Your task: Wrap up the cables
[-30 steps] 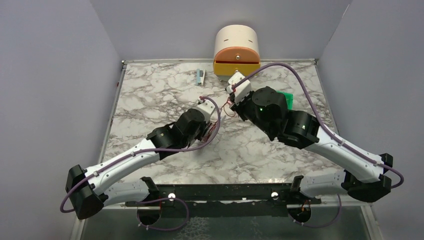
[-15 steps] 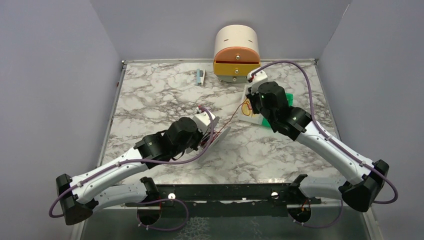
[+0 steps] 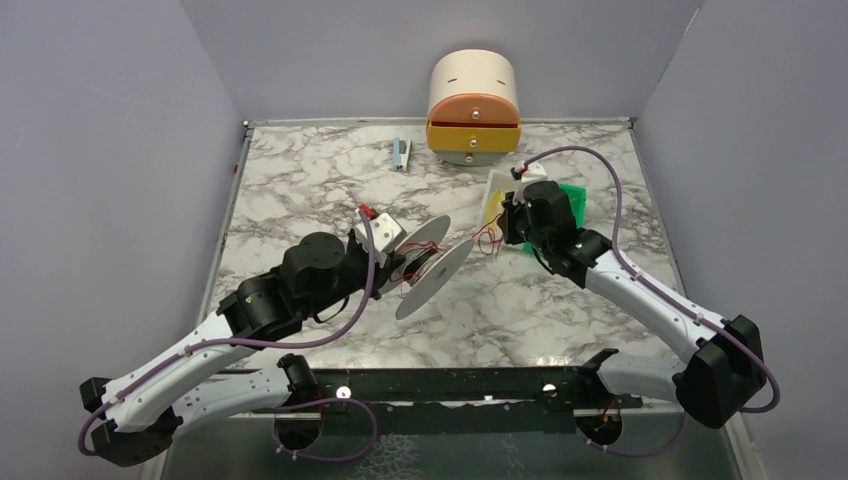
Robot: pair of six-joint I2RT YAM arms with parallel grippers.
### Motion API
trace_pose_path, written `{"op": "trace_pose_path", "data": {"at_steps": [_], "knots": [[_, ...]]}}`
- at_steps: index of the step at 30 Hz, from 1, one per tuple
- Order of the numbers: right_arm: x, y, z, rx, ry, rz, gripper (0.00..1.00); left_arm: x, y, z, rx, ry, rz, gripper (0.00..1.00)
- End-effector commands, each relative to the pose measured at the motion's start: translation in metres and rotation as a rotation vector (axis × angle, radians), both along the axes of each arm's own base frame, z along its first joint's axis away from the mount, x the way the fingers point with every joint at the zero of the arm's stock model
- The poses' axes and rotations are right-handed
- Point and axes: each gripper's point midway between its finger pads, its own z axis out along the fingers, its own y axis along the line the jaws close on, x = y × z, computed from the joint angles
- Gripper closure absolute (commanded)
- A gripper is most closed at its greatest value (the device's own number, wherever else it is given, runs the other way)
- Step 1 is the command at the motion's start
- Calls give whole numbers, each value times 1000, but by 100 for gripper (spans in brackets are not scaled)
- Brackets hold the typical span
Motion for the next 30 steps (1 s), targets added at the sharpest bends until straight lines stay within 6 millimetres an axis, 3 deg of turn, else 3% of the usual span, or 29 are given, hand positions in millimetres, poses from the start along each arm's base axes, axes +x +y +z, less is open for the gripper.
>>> {"op": "trace_pose_path", "data": {"at_steps": [1, 9, 14, 21, 30], "knots": [[10, 9, -11, 112, 0, -18, 99, -19, -8, 59, -151, -73, -112, 100], [1, 24, -43, 194, 53, 31, 99, -29, -14, 109, -294, -130, -168, 100], [-3, 30, -52, 247, 57, 39, 98, -37, -21, 129, -350, -137, -227, 100], [-6, 38, -60, 312, 62, 57, 91, -51, -30, 140, -400, -123, -310, 100], [-7, 52, -61, 379, 57, 105, 82, -53, -31, 147, -434, -117, -316, 100]]}}
